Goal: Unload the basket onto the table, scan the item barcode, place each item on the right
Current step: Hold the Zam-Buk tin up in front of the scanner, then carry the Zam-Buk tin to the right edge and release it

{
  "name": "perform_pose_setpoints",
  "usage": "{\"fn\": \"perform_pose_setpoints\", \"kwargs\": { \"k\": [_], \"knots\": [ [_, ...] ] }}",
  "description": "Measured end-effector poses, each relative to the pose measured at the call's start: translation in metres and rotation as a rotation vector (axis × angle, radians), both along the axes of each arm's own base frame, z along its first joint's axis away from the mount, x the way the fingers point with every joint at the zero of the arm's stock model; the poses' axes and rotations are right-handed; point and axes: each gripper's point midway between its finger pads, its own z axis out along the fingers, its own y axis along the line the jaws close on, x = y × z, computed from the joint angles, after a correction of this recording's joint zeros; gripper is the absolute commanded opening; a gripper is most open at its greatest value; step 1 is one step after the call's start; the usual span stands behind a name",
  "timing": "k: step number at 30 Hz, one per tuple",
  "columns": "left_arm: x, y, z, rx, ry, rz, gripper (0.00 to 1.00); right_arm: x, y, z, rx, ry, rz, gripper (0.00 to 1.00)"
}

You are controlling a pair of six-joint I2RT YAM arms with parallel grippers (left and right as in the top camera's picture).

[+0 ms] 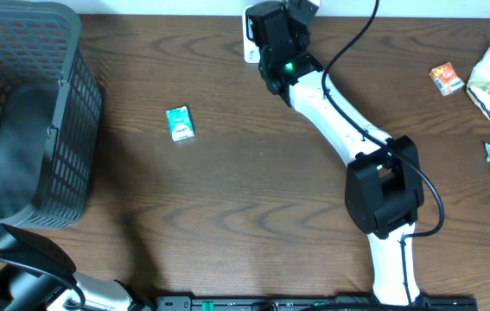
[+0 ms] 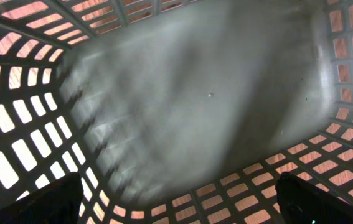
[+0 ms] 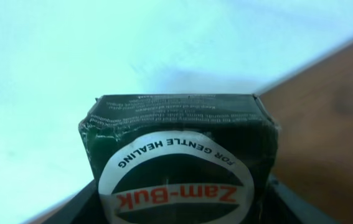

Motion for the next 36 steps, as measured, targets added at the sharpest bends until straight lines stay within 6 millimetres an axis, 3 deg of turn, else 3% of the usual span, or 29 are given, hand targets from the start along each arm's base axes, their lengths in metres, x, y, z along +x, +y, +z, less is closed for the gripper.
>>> {"fn": "perform_pose_setpoints", "kwargs": {
  "k": [3, 9, 13, 20, 25, 33, 36],
  "knots": [
    [0.000, 0.000, 0.000, 0.001, 0.000, 0.000, 0.98, 0.016, 0.013, 0.016, -0.015, -0.096, 0.085, 0.41],
    [0.000, 0.000, 0.000, 0.000, 0.000, 0.000, 0.98, 0.031, 0.031, -0.006, -0.044, -0.134, 0.164, 0.37],
    [0.000, 0.000, 0.000, 0.000, 0.000, 0.000, 0.98, 0.042, 0.026, -0.018, -0.043, -0.161, 0.158, 0.41],
    [0.000, 0.000, 0.000, 0.000, 0.000, 0.000, 0.98, 0.053, 0.007, -0.075, -0.088, -0.080, 0.136, 0.43],
    [0.000, 0.000, 0.000, 0.000, 0.000, 0.000, 0.98, 0.057, 0.004, -0.065, -0.171, -0.096, 0.140, 0.40],
    [0.000, 0.000, 0.000, 0.000, 0.000, 0.000, 0.98, 0.042, -0.052, -0.061, -0.380, 0.052, -0.034, 0.39],
    [0.000, 0.000, 0.000, 0.000, 0.000, 0.000, 0.98, 0.033, -0.091, -0.048, -0.426, 0.137, -0.081, 0.40]
  ]
}}
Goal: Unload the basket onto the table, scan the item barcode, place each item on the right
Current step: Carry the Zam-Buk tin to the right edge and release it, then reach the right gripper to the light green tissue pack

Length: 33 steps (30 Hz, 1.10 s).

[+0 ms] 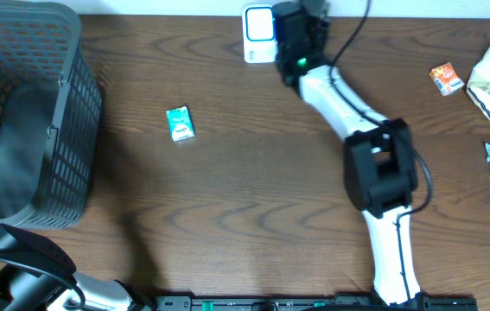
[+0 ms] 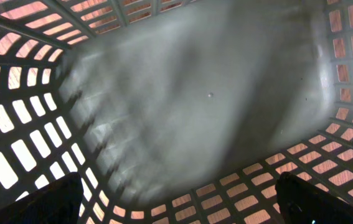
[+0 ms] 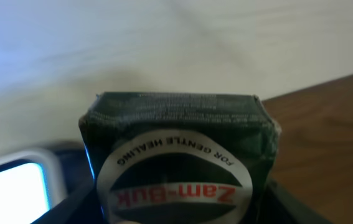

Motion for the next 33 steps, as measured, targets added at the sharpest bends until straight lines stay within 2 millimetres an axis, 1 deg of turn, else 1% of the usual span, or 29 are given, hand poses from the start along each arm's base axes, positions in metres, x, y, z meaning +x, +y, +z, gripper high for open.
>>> {"fn": "perform_pose_setpoints", "kwargs": {
  "k": [1, 3, 4, 5, 6, 7, 9, 10, 11, 13, 15, 17, 19, 21, 22, 23, 25, 26, 27, 28, 30, 31, 33],
  "knots": [
    [0.000, 0.000, 0.000, 0.000, 0.000, 0.000, 0.98, -0.002, -0.013, 0.005, -0.008, 0.010, -0.023, 0.40],
    [0.000, 0.000, 0.000, 0.000, 0.000, 0.000, 0.98, -0.011, -0.049, 0.012, -0.039, 0.074, -0.080, 0.39],
    [0.000, 0.000, 0.000, 0.000, 0.001, 0.000, 0.97, -0.016, -0.072, 0.017, -0.050, 0.102, -0.115, 0.38],
    [0.000, 0.000, 0.000, 0.000, 0.000, 0.000, 0.98, -0.024, -0.097, 0.013, -0.068, 0.161, -0.154, 0.36],
    [0.000, 0.000, 0.000, 0.000, 0.000, 0.000, 0.98, -0.029, -0.113, 0.011, -0.078, 0.193, -0.179, 0.35],
    [0.000, 0.000, 0.000, 0.000, 0.000, 0.000, 0.98, -0.039, -0.140, 0.003, -0.094, 0.256, -0.224, 0.41],
    [0.000, 0.000, 0.000, 0.000, 0.000, 0.000, 0.98, -0.056, -0.174, -0.011, -0.111, 0.357, -0.275, 0.58],
    [0.000, 0.000, 0.000, 0.000, 0.000, 0.000, 0.97, -0.064, -0.193, -0.017, -0.107, 0.402, -0.298, 0.62],
    [0.000, 0.000, 0.000, 0.000, 0.000, 0.000, 0.97, -0.070, -0.209, -0.022, -0.099, 0.432, -0.319, 0.79],
    [0.000, 0.000, 0.000, 0.000, 0.000, 0.000, 0.98, -0.083, -0.245, -0.030, -0.064, 0.482, -0.364, 0.99],
    [0.000, 0.000, 0.000, 0.000, 0.000, 0.000, 0.98, -0.091, -0.262, -0.038, -0.016, 0.517, -0.366, 0.99],
    [0.000, 0.000, 0.000, 0.000, 0.000, 0.000, 0.98, -0.094, -0.270, -0.049, 0.068, 0.545, -0.333, 0.99],
    [0.000, 0.000, 0.000, 0.000, 0.000, 0.000, 0.98, -0.094, -0.270, -0.055, 0.130, 0.554, -0.297, 0.99],
    [0.000, 0.000, 0.000, 0.000, 0.000, 0.000, 0.98, -0.092, -0.263, -0.060, 0.193, 0.558, -0.249, 0.99],
    [0.000, 0.000, 0.000, 0.000, 0.000, 0.000, 0.98, -0.090, -0.257, -0.062, 0.223, 0.560, -0.221, 0.99],
    [0.000, 0.000, 0.000, 0.000, 0.000, 0.000, 0.98, -0.087, -0.246, -0.066, 0.270, 0.564, -0.174, 0.99],
    [0.000, 0.000, 0.000, 0.000, 0.000, 0.000, 0.98, -0.084, -0.230, -0.069, 0.326, 0.569, -0.112, 0.99],
    [0.000, 0.000, 0.000, 0.000, 0.000, 0.000, 0.98, -0.081, -0.211, -0.071, 0.383, 0.576, -0.042, 0.99],
    [0.000, 0.000, 0.000, 0.000, 0.000, 0.000, 0.98, -0.080, -0.204, -0.071, 0.399, 0.577, -0.020, 0.99],
    [0.000, 0.000, 0.000, 0.000, 0.000, 0.000, 0.98, -0.079, -0.186, -0.072, 0.445, 0.586, 0.041, 0.99],
    [0.000, 0.000, 0.000, 0.000, 0.000, 0.000, 0.98, -0.078, -0.140, -0.072, 0.519, 0.610, 0.167, 0.98],
    [0.000, 0.000, 0.000, 0.000, 0.000, 0.000, 0.98, -0.079, -0.110, -0.072, 0.548, 0.627, 0.242, 0.98],
    [0.000, 0.000, 0.000, 0.000, 0.000, 0.000, 0.98, -0.081, -0.079, -0.071, 0.556, 0.641, 0.306, 0.98]
  ]
}}
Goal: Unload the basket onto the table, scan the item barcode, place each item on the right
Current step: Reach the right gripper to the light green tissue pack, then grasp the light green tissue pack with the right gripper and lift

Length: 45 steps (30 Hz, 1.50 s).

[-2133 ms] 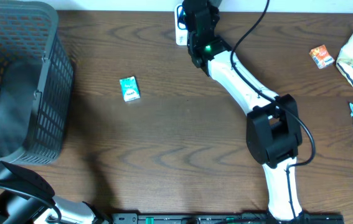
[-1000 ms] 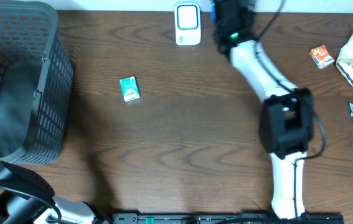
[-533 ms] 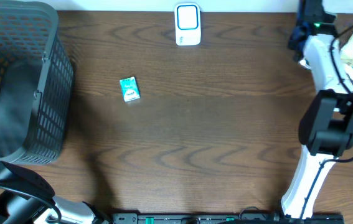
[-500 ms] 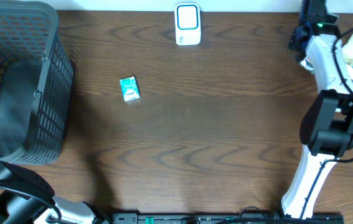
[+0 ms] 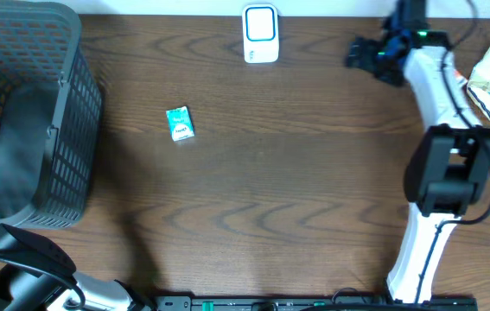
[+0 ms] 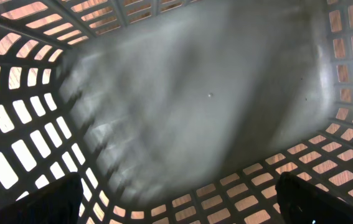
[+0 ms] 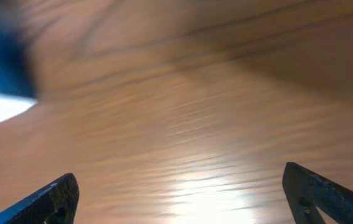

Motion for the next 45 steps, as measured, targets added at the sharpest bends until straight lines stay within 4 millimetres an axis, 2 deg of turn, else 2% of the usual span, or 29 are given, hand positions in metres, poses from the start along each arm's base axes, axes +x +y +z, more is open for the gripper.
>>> {"fn": "perform_pose_setpoints", "kwargs": {
  "k": [1, 2, 3, 4, 5, 6, 7, 8, 12, 15, 19, 20, 21, 22, 23, 24, 26, 27, 28, 30, 32, 39, 40, 41, 42, 45],
  "knots": [
    [0.000, 0.000, 0.000, 0.000, 0.000, 0.000, 0.98, -0.002, 0.030, 0.001, 0.020, -0.006, 0.058, 0.93],
    [0.000, 0.000, 0.000, 0.000, 0.000, 0.000, 0.98, -0.003, 0.044, 0.002, 0.026, -0.010, 0.083, 0.92],
    [0.000, 0.000, 0.000, 0.000, 0.000, 0.000, 0.98, -0.004, 0.063, 0.004, 0.033, -0.020, 0.122, 0.84],
    [0.000, 0.000, 0.000, 0.000, 0.000, 0.000, 0.98, -0.007, 0.106, 0.008, 0.048, -0.051, 0.205, 0.84],
    [0.000, 0.000, 0.000, 0.000, 0.000, 0.000, 0.98, -0.008, 0.121, 0.010, 0.057, -0.062, 0.230, 0.85],
    [0.000, 0.000, 0.000, 0.000, 0.000, 0.000, 0.98, -0.013, 0.152, 0.013, 0.068, -0.086, 0.285, 0.85],
    [0.000, 0.000, 0.000, 0.000, 0.000, 0.000, 0.98, -0.016, 0.173, 0.016, 0.073, -0.108, 0.322, 0.79],
    [0.000, 0.000, 0.000, 0.000, 0.000, 0.000, 0.98, -0.019, 0.194, 0.019, 0.078, -0.131, 0.360, 0.78],
    [0.000, 0.000, 0.000, 0.000, 0.000, 0.000, 0.98, -0.037, 0.270, 0.031, 0.082, -0.234, 0.499, 0.75],
    [0.000, 0.000, 0.000, 0.000, 0.000, 0.000, 0.98, -0.056, 0.306, 0.031, 0.018, -0.273, 0.572, 0.72],
    [0.000, 0.000, 0.000, 0.000, 0.000, 0.000, 0.98, -0.072, 0.340, 0.024, -0.040, -0.314, 0.618, 0.79],
    [0.000, 0.000, 0.000, 0.000, 0.000, 0.000, 0.98, -0.076, 0.348, 0.019, -0.040, -0.317, 0.629, 0.77],
    [0.000, 0.000, 0.000, 0.000, 0.000, 0.000, 0.98, -0.079, 0.354, 0.014, -0.041, -0.315, 0.641, 0.69],
    [0.000, 0.000, 0.000, 0.000, 0.000, 0.000, 0.98, -0.081, 0.358, 0.010, -0.039, -0.315, 0.649, 0.56],
    [0.000, 0.000, 0.000, 0.000, 0.000, 0.000, 0.98, -0.084, 0.367, 0.001, -0.026, -0.310, 0.668, 0.39],
    [0.000, 0.000, 0.000, 0.000, 0.000, 0.000, 0.98, -0.087, 0.372, -0.009, -0.013, -0.295, 0.678, 0.38],
    [0.000, 0.000, 0.000, 0.000, 0.000, 0.000, 0.98, -0.097, 0.381, -0.032, 0.016, -0.246, 0.711, 0.44],
    [0.000, 0.000, 0.000, 0.000, 0.000, 0.000, 0.98, -0.100, 0.382, -0.040, 0.025, -0.227, 0.721, 0.54],
    [0.000, 0.000, 0.000, 0.000, 0.000, 0.000, 0.98, -0.106, 0.385, -0.053, 0.042, -0.195, 0.739, 0.57],
    [0.000, 0.000, 0.000, 0.000, 0.000, 0.000, 0.98, -0.112, 0.388, -0.064, 0.061, -0.165, 0.756, 0.64],
    [0.000, 0.000, 0.000, 0.000, 0.000, 0.000, 0.98, -0.116, 0.390, -0.065, 0.073, -0.154, 0.764, 0.67],
    [0.000, 0.000, 0.000, 0.000, 0.000, 0.000, 0.98, -0.128, 0.398, -0.066, 0.091, -0.138, 0.792, 0.61],
    [0.000, 0.000, 0.000, 0.000, 0.000, 0.000, 0.98, -0.129, 0.399, -0.067, 0.090, -0.133, 0.795, 0.62],
    [0.000, 0.000, 0.000, 0.000, 0.000, 0.000, 0.98, -0.131, 0.399, -0.067, 0.089, -0.131, 0.797, 0.68],
    [0.000, 0.000, 0.000, 0.000, 0.000, 0.000, 0.98, -0.131, 0.399, -0.068, 0.089, -0.130, 0.798, 0.68],
    [0.000, 0.000, 0.000, 0.000, 0.000, 0.000, 0.97, -0.131, 0.399, -0.071, 0.086, -0.125, 0.798, 0.50]
  ]
}}
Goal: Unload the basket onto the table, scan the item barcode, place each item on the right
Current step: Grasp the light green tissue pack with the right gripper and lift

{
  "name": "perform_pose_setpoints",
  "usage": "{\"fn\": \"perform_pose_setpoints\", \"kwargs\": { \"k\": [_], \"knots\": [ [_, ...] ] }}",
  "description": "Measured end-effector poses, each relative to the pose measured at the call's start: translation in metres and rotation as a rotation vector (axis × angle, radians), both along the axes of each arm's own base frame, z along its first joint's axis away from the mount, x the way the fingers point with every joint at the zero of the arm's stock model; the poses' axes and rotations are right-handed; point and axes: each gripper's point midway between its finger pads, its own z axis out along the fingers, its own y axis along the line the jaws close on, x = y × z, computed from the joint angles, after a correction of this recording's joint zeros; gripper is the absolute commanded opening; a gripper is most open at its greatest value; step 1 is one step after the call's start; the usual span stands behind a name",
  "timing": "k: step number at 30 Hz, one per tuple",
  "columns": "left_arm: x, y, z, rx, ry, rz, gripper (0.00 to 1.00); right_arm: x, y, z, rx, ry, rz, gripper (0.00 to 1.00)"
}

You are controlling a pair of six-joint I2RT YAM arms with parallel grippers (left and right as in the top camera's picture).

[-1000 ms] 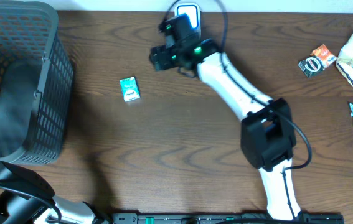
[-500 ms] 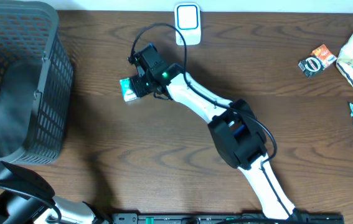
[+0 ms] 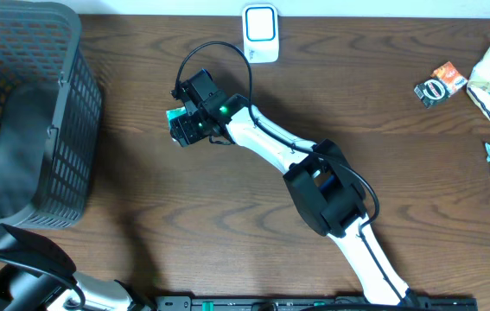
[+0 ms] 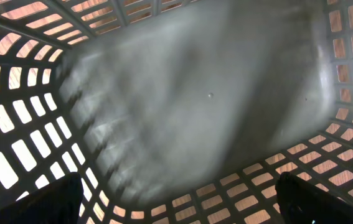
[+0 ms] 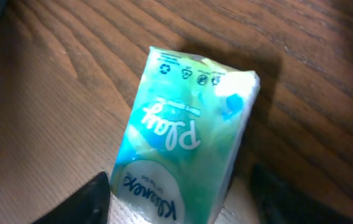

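Note:
A green Kleenex tissue pack (image 5: 182, 143) lies flat on the wooden table (image 3: 253, 190), left of centre. My right gripper (image 5: 182, 208) is down at it, open, with one finger (image 5: 92, 199) on each side of the pack. From overhead the right gripper (image 3: 188, 123) covers most of the tissue pack (image 3: 173, 114). The white barcode scanner (image 3: 260, 33) stands at the back edge. A dark Zam-Buk box (image 3: 430, 90) lies at the far right. My left gripper (image 4: 176, 196) hangs open and empty inside the basket.
The grey mesh basket (image 3: 54, 104) fills the left end of the table, and its floor (image 4: 195, 93) is bare. An orange packet (image 3: 448, 72), a snack bag and a white wrapper lie at the right edge.
My right gripper was open and empty over bare wood at the back right. Now it is far to the left, astride the tissue pack. The Zam-Buk box now shows beside the snack packets.
My right gripper held the Zam-Buk box at the scanner, then just to the scanner's right. Then it was open and empty at the back right. Now the box lies by the snacks and the gripper stands around the tissue pack. The left gripper stayed in the basket.

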Motion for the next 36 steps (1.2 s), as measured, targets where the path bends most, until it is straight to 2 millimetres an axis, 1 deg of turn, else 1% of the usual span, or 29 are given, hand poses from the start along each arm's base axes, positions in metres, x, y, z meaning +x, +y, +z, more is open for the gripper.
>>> {"fn": "perform_pose_setpoints", "kwargs": {
  "k": [1, 2, 5, 7, 9, 12, 16, 19, 21, 24, 25, 26, 27, 28, 29, 30, 33, 36],
  "knots": [
    [0.000, 0.000, 0.000, 0.000, 0.000, 0.000, 0.98, 0.001, 0.001, 0.000, 0.003, -0.005, 0.004, 0.47],
    [0.000, 0.000, 0.000, 0.000, 0.000, 0.000, 0.98, 0.002, 0.000, 0.000, 0.004, -0.003, -0.003, 0.47],
    [0.000, 0.000, 0.000, 0.000, 0.000, 0.000, 0.98, 0.006, 0.000, 0.002, 0.014, -0.013, -0.007, 0.49],
    [0.000, 0.000, 0.000, 0.000, 0.000, 0.000, 0.98, 0.010, 0.000, 0.004, 0.024, -0.022, -0.013, 0.49],
    [0.000, 0.000, 0.000, 0.000, 0.000, 0.000, 0.98, 0.016, -0.001, 0.006, 0.042, -0.029, -0.025, 0.50],
    [0.000, 0.000, 0.000, 0.000, 0.000, 0.000, 0.98, 0.028, -0.002, 0.014, 0.096, -0.032, -0.039, 0.53],
    [0.000, 0.000, 0.000, 0.000, 0.000, 0.000, 0.98, 0.038, -0.011, 0.017, 0.120, -0.022, -0.054, 0.53],
    [0.000, 0.000, 0.000, 0.000, 0.000, 0.000, 0.98, 0.039, -0.013, 0.017, 0.122, -0.020, -0.058, 0.54],
    [0.000, 0.000, 0.000, 0.000, 0.000, 0.000, 0.98, 0.038, -0.012, 0.014, 0.123, -0.016, -0.054, 0.52],
    [0.000, 0.000, 0.000, 0.000, 0.000, 0.000, 0.98, 0.031, -0.006, -0.002, 0.115, 0.005, -0.036, 0.41],
    [0.000, 0.000, 0.000, 0.000, 0.000, 0.000, 0.98, 0.031, -0.004, -0.001, 0.123, 0.003, -0.032, 0.33],
    [0.000, 0.000, 0.000, 0.000, 0.000, 0.000, 0.98, 0.027, -0.001, -0.002, 0.122, 0.012, -0.024, 0.25],
    [0.000, 0.000, 0.000, 0.000, 0.000, 0.000, 0.98, 0.025, 0.000, -0.003, 0.125, 0.021, -0.023, 0.22],
    [0.000, 0.000, 0.000, 0.000, 0.000, 0.000, 0.98, 0.023, 0.003, -0.004, 0.134, 0.032, -0.020, 0.15],
    [0.000, 0.000, 0.000, 0.000, 0.000, 0.000, 0.98, 0.021, 0.004, -0.003, 0.140, 0.037, -0.012, 0.05],
    [0.000, 0.000, 0.000, 0.000, 0.000, 0.000, 0.98, 0.019, 0.006, -0.002, 0.151, 0.045, -0.001, 0.01],
    [0.000, 0.000, 0.000, 0.000, 0.000, 0.000, 0.98, 0.014, 0.009, 0.001, 0.180, 0.073, 0.018, 0.01],
    [0.000, 0.000, 0.000, 0.000, 0.000, 0.000, 0.98, 0.010, 0.006, 0.002, 0.217, 0.139, 0.028, 0.01]
  ]
}}
